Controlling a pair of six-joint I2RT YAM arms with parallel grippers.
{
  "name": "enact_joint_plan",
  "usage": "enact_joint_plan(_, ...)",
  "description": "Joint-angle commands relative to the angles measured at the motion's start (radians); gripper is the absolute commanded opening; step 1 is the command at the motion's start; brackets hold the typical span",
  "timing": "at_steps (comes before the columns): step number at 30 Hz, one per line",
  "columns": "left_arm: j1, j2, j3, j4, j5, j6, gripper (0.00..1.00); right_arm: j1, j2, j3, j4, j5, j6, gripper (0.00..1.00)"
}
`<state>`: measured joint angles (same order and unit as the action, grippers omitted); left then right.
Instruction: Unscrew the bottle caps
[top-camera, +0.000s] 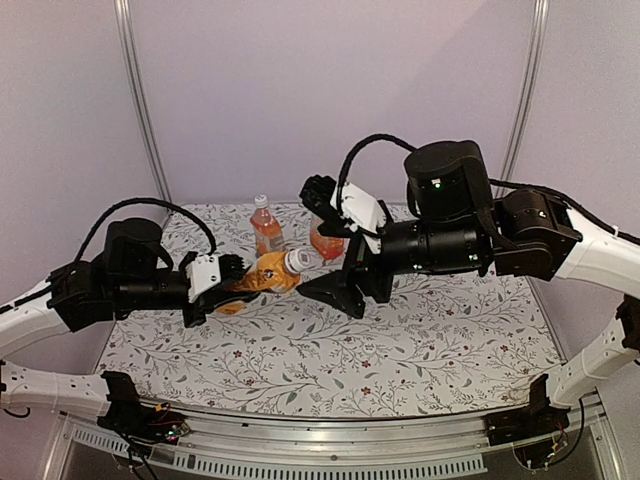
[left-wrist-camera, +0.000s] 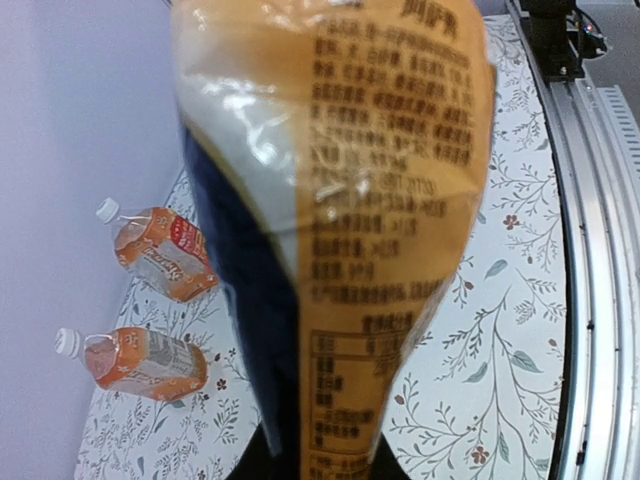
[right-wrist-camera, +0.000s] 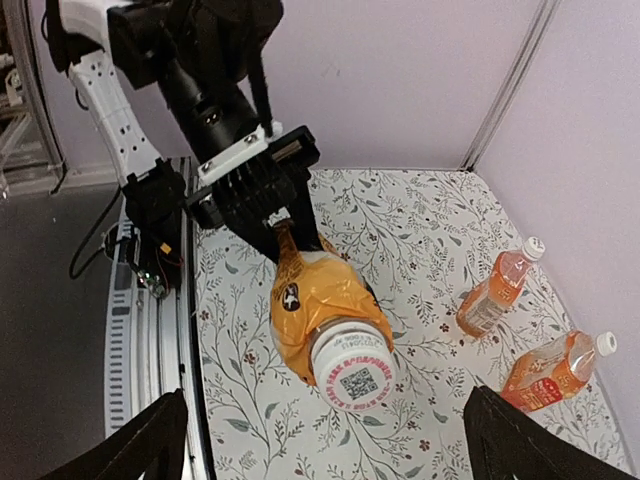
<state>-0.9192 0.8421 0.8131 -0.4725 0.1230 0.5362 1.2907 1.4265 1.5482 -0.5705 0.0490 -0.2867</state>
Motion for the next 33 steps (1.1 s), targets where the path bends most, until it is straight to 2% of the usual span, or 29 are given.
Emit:
enact_joint_plan(1, -0.007, -0.017, -0.035, 0.128, -0.134, 0.025, 0.00, -0.053, 0.040, 0.049, 0.139, 0.025, 0.471, 0.93)
enact_joint_plan(2, -0.007, -0.017, -0.041, 0.141, -0.164, 0.028, 0.00, -0.070, 0.058, 0.070, 0.125, 0.017, 0.598, 0.90)
enact_joint_plan(5, -0.007, -0.013, -0.053, 0.173, -0.211, 0.052, 0.00, -0.099, 0.104, 0.103, 0.088, 0.004, 0.816, 0.82)
enact_joint_plan(9, -0.007, -0.015, -0.054, 0.177, -0.208, 0.056, 0.00, -0.108, 0.128, 0.125, 0.061, -0.015, 0.873, 0.80)
enact_joint_plan(17, -0.007, -0.028, -0.058, 0.173, -0.212, 0.051, 0.00, -0.112, 0.163, 0.157, 0.029, -0.103, 0.881, 0.50)
enact_joint_plan(24, -0.007, -0.025, -0.061, 0.179, -0.203, 0.057, 0.00, -0.112, 0.185, 0.180, 0.007, -0.138, 0.863, 0.12)
enact_joint_plan(28, -0.007, -0.032, -0.060, 0.165, -0.191, 0.049, 0.00, -0.112, 0.201, 0.215, -0.045, -0.171, 0.808, 0.01)
enact_joint_plan(33, -0.007, -0.050, -0.054, 0.081, -0.094, 0.027, 0.00, -0.112, 0.199, 0.217, -0.109, -0.198, 0.604, 0.00)
